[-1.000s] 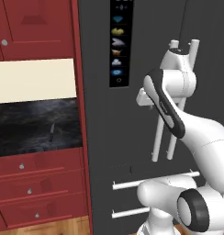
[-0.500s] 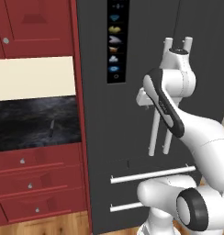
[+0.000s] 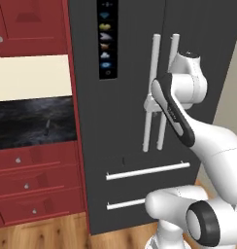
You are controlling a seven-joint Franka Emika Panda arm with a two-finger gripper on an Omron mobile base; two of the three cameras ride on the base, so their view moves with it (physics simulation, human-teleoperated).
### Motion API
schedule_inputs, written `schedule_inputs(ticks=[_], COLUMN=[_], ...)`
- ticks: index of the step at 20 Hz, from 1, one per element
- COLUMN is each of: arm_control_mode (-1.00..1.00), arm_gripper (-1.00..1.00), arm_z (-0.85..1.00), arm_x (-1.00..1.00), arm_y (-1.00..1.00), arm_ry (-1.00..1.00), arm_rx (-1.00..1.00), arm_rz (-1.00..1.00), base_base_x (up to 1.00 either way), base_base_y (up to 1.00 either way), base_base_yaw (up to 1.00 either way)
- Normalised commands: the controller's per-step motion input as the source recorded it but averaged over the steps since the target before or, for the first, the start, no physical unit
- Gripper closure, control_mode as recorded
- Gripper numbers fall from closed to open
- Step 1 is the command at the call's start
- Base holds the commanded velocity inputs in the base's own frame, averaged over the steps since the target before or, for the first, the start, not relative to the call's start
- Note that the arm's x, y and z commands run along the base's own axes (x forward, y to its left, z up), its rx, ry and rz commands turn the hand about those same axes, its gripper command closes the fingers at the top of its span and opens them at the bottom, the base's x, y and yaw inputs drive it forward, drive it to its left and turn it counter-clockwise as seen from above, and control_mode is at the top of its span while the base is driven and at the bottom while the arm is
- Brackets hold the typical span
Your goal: Retrieve the butter from the fridge and place it on a plate on the dining table. Then retrieve the butter knife by the fridge and place it near the plate.
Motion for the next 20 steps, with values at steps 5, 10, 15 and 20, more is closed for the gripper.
schedule_inputs(ticks=[5, 10, 15, 20], arm_control_mode=[1.0, 1.0, 1.0, 1.0], arm_gripper=[-1.0, -1.0, -1.0, -1.0], arm_z=[0.0, 0.0, 0.0, 0.0], arm_x=[0.0, 0.0, 0.0, 0.0], arm_y=[0.0, 0.0, 0.0, 0.0], arm_ry=[0.0, 0.0, 0.0, 0.0], arm_rx=[0.0, 0.0, 0.0, 0.0], arm_rz=[0.0, 0.0, 0.0, 0.0], base_base_x=[-0.01, 0.02, 0.0, 0.0], base_base_y=[-0.3, -0.35, -0.4, 0.0], base_base_yaw=[-0.03, -0.02, -0.02, 0.0])
